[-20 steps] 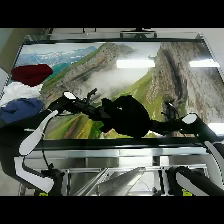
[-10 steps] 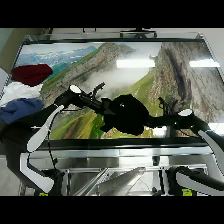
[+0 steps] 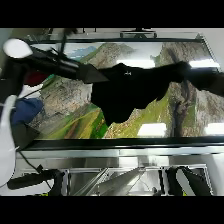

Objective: Fold the shirts.

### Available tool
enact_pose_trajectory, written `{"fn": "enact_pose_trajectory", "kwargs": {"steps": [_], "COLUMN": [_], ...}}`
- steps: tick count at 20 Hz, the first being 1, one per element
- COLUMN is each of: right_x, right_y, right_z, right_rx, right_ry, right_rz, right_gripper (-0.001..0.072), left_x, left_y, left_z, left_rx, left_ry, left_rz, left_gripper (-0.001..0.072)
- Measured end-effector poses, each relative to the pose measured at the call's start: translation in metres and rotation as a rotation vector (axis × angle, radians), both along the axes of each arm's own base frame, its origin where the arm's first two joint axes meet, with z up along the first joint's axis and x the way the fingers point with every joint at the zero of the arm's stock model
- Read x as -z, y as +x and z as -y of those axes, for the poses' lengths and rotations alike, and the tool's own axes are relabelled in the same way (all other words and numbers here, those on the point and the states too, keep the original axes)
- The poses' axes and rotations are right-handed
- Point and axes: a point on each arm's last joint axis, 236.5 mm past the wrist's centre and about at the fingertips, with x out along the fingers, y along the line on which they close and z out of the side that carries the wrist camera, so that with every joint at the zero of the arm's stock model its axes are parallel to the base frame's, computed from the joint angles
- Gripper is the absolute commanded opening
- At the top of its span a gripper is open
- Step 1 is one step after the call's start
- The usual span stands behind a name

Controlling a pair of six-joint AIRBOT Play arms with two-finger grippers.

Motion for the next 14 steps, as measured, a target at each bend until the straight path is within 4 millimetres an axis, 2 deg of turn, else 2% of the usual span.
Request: {"fn": "enact_pose_trajectory", "kwargs": {"steps": [2, 4, 5, 7, 8, 10, 11, 13, 14], "right_x": [-0.046, -0.075, -0.085, -0.091, -0.088, -0.065, -0.045, 0.009, 0.043], "right_y": [-0.035, -0.062, -0.071, -0.074, -0.069, -0.045, -0.027, 0.009, 0.028], "right_z": [-0.012, -0.02, -0.022, -0.017, -0.012, 0.005, 0.017, 0.039, 0.049], "right_rx": [0.018, 0.062, 0.093, 0.165, 0.197, 0.259, 0.287, 0.32, 0.331], "right_ry": [-0.012, -0.025, -0.035, -0.054, -0.061, -0.055, -0.044, -0.008, 0.015], "right_rz": [0.149, 0.262, 0.305, 0.326, 0.303, 0.195, 0.114, -0.073, -0.179], "right_gripper": [0.0027, 0.0027, 0.0027, 0.0027, 0.0027, 0.0028, 0.0027, 0.0028, 0.0028], "left_x": [-0.056, -0.096, -0.109, -0.116, -0.112, -0.088, -0.067, -0.011, 0.022], "left_y": [-0.03, -0.058, -0.065, -0.063, -0.055, -0.026, -0.007, 0.036, 0.057], "left_z": [-0.005, -0.011, -0.015, -0.023, -0.026, -0.031, -0.033, -0.039, -0.042], "left_rx": [0.007, 0.007, -0.011, -0.069, -0.1, -0.159, -0.182, -0.219, -0.233], "left_ry": [-0.04, -0.069, -0.071, -0.034, -0.006, 0.061, 0.098, 0.175, 0.209], "left_rz": [0.149, 0.269, 0.322, 0.388, 0.398, 0.374, 0.331, 0.209, 0.14], "left_gripper": [0.0022, 0.0023, 0.0024, 0.0031, 0.0032, 0.0032, 0.0032, 0.0033, 0.0081]}}
